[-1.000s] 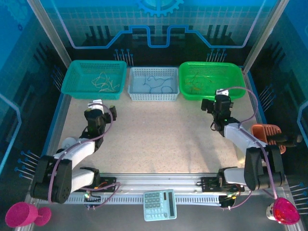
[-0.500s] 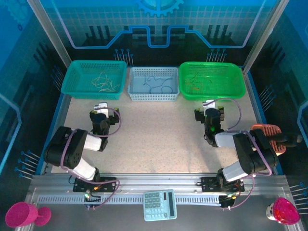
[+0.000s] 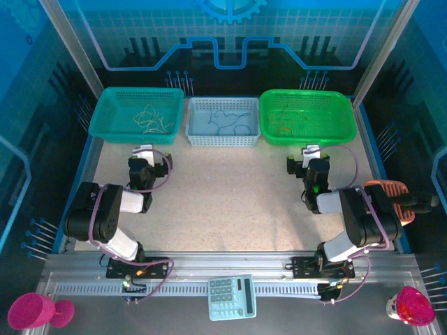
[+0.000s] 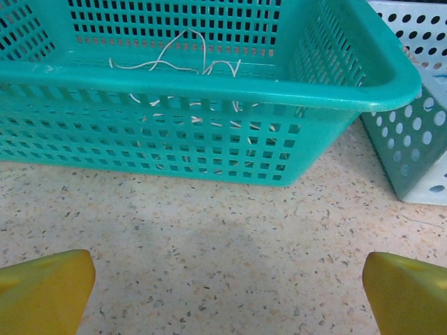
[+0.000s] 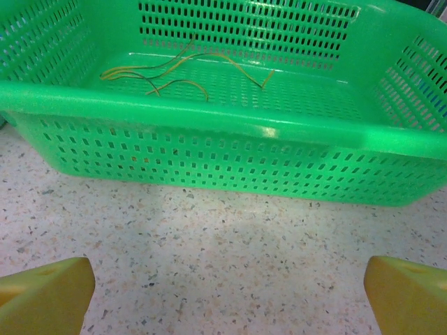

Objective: Untangle the cables

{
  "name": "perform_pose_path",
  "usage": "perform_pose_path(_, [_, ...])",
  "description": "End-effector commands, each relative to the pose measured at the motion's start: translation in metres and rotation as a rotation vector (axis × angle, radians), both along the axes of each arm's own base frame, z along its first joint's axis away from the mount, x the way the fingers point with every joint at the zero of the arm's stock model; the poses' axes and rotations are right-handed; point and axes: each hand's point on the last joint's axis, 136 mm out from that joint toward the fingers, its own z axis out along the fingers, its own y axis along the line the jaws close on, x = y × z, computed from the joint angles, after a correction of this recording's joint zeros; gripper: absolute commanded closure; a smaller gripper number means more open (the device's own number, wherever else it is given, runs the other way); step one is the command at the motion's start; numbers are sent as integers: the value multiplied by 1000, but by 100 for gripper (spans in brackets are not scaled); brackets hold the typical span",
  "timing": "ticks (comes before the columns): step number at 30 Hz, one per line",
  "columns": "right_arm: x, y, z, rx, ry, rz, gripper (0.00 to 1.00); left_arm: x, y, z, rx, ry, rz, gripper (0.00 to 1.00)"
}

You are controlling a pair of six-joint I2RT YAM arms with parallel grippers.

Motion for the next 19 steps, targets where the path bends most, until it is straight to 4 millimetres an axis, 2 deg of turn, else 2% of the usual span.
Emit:
perform_pose_path(1, [8,1,9,30,-31,5,1,3,-4,9,-27,-24,-20,1])
perform_pose_path(19, [8,2,10,39,-36,25,0,3,-4,9,-26,-23,-19,1])
